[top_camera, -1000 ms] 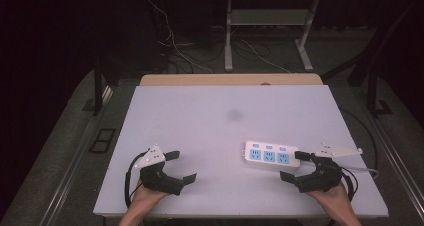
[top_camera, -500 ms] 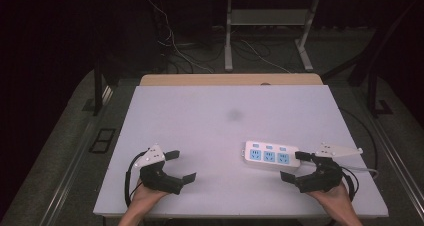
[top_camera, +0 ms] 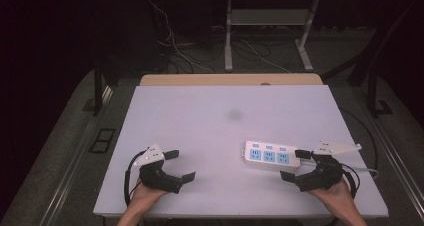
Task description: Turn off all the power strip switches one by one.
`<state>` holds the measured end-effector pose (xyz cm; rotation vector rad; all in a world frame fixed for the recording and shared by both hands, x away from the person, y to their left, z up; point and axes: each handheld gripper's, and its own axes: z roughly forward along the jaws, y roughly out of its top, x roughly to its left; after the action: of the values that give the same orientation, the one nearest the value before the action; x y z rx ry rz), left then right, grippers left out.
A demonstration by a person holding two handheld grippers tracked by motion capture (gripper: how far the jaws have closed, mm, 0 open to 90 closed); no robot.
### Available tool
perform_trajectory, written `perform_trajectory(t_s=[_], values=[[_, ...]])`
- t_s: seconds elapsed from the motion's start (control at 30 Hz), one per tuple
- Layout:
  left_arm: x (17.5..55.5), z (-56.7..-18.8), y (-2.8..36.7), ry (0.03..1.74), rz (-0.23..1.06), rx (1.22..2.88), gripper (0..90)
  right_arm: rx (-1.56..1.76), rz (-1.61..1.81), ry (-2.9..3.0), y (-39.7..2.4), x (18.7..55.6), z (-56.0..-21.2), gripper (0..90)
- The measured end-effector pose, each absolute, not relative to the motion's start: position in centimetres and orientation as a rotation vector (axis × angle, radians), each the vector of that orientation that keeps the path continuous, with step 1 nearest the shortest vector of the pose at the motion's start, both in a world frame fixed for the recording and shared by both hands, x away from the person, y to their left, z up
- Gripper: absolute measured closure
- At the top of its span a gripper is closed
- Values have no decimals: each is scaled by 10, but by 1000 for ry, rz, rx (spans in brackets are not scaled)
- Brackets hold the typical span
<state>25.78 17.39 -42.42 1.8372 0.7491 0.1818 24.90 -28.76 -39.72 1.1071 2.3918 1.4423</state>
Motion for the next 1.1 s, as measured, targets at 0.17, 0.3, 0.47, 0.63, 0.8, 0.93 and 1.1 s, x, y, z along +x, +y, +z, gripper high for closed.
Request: perform_trajectory(t_s=[0.17, 0.3, 0.47, 0.63, 0.8, 0.93, 1.1], values=[[258, -425, 174, 755, 180, 1838, 0, 1106, 1402, 2422, -291, 252, -393, 6], [258, -425, 174, 761, 179, 1837, 0, 1114, 1379, 2437, -295, 256, -391, 6], [258, -425, 174, 762, 175, 1831, 0, 1130, 1342, 2471, -297, 264, -389, 6], [259, -426, 175, 768, 173, 1827, 0, 1119, 1299, 2509, -295, 272, -388, 6], [259, -425, 175, 765, 168, 1820, 0, 1115, 1269, 2539, -294, 279, -386, 6], [260, -426, 174, 765, 164, 1824, 0, 1114, 1243, 2557, -294, 283, -383, 6], [260, -426, 174, 768, 161, 1821, 0, 1097, 1213, 2578, -293, 289, -379, 6]])
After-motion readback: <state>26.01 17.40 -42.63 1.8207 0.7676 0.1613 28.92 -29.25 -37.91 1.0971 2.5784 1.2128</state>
